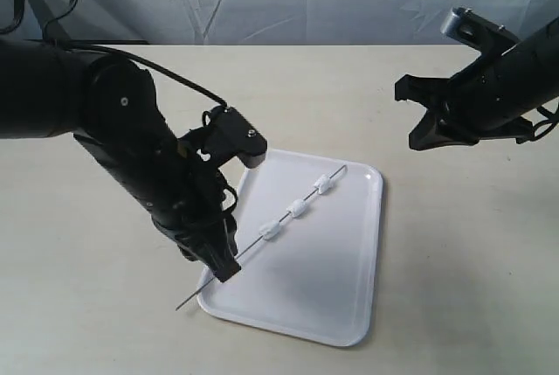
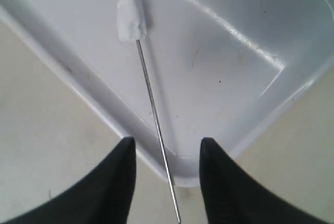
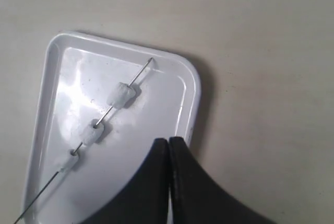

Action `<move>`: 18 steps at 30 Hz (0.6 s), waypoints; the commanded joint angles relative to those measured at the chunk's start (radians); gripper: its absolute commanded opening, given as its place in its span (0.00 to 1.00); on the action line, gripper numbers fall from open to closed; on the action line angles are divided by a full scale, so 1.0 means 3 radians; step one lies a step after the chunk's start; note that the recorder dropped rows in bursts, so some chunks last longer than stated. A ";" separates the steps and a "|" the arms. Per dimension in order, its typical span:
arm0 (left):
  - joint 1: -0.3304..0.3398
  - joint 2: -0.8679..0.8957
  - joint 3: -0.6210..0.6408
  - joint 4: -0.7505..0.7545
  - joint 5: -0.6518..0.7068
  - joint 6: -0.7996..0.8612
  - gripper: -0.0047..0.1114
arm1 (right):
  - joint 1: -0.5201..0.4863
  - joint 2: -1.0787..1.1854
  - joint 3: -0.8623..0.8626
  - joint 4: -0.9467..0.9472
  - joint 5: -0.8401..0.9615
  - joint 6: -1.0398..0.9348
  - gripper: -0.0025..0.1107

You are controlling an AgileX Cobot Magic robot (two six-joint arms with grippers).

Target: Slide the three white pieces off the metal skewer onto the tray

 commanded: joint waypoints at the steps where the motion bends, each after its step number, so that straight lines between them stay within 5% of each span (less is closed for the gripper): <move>1: -0.0030 0.0284 -0.0195 -0.0018 0.0175 -0.0021 0.39 | 0.0006 0.0004 -0.0018 0.0120 -0.0077 -0.0068 0.02; 7: -0.0030 0.0712 -0.0470 0.0071 0.0422 -0.0260 0.39 | 0.0006 0.0004 -0.0018 0.0126 -0.0091 -0.0068 0.02; 18: -0.0030 0.0912 -0.0583 0.0014 0.0221 -0.0223 0.39 | 0.0006 0.0004 -0.0018 0.0113 -0.0009 -0.0070 0.02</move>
